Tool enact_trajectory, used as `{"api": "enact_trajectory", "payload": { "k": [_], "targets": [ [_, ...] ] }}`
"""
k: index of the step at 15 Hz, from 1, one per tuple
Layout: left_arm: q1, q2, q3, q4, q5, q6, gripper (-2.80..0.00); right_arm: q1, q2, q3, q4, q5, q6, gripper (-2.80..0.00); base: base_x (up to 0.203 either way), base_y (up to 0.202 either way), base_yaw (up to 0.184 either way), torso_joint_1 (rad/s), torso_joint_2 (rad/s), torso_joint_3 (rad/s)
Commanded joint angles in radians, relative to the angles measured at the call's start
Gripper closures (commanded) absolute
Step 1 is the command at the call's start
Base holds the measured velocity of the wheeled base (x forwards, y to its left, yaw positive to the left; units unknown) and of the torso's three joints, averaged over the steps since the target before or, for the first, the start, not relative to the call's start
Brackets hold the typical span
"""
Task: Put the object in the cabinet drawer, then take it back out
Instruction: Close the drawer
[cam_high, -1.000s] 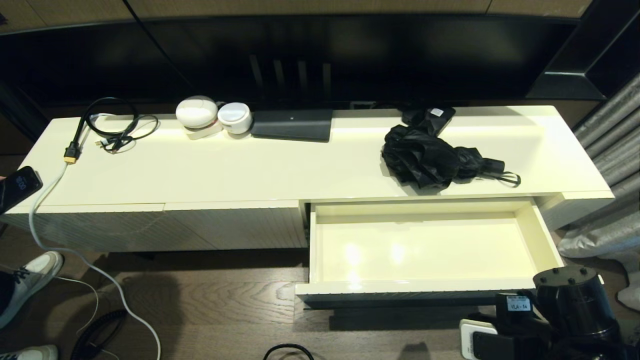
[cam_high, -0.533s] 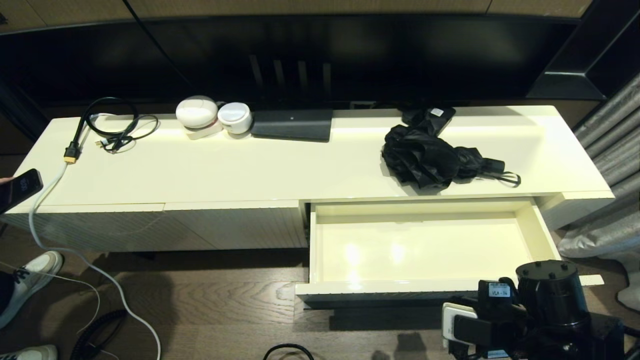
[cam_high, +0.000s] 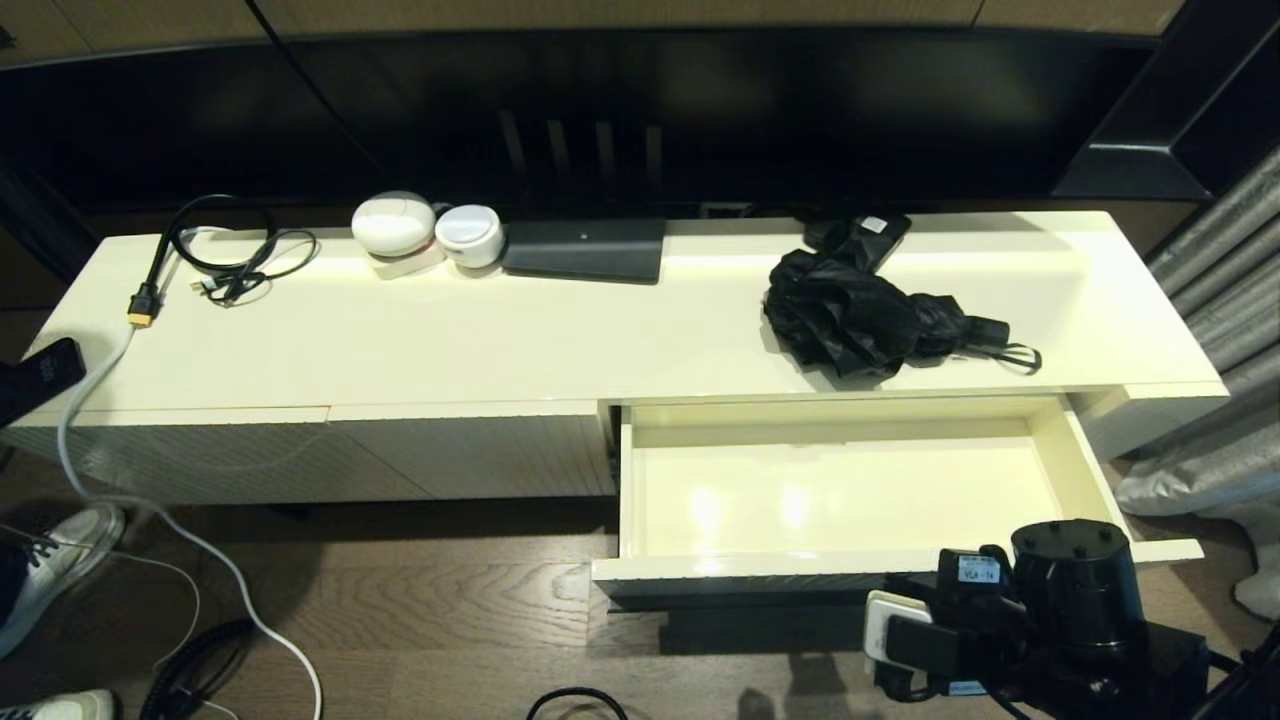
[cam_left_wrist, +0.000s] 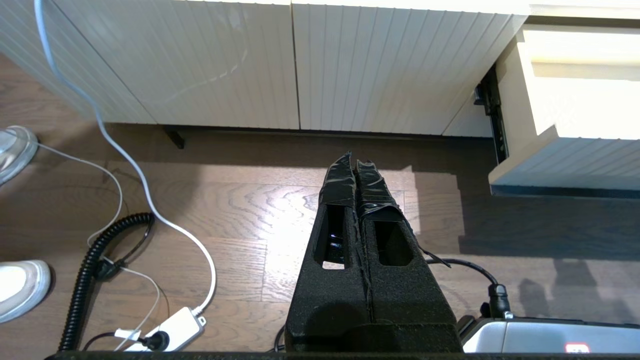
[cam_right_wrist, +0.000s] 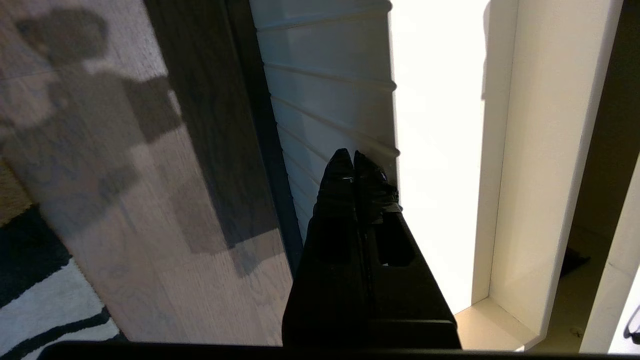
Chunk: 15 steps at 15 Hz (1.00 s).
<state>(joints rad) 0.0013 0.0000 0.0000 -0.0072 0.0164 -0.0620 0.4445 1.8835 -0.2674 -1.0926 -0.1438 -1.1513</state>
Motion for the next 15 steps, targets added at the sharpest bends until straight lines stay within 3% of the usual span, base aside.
{"api": "enact_trajectory", "payload": {
  "k": [1, 7, 10, 15],
  "targets": [
    [0.0, 0.0, 0.0, 0.0, 0.0, -0.001, 0.0, -0.001, 0.021, -0.001, -0.041, -0.003, -0.009, 0.0, 0.0, 0.0, 0.0, 0.0, 0.0, 0.0],
    [0.0, 0.0, 0.0, 0.0, 0.0, -0.001, 0.0, -0.015, 0.076, -0.01, -0.13, -0.002, -0.032, 0.0, 0.0, 0.0, 0.0, 0.0, 0.0, 0.0],
    [0.0, 0.0, 0.0, 0.0, 0.0, -0.001, 0.0, -0.043, 0.099, -0.018, -0.215, 0.0, -0.085, 0.0, 0.0, 0.0, 0.0, 0.0, 0.0, 0.0],
    [0.0, 0.0, 0.0, 0.0, 0.0, -0.001, 0.0, -0.072, 0.134, -0.072, -0.22, 0.004, -0.081, 0.0, 0.0, 0.0, 0.0, 0.0, 0.0, 0.0]
  ]
}}
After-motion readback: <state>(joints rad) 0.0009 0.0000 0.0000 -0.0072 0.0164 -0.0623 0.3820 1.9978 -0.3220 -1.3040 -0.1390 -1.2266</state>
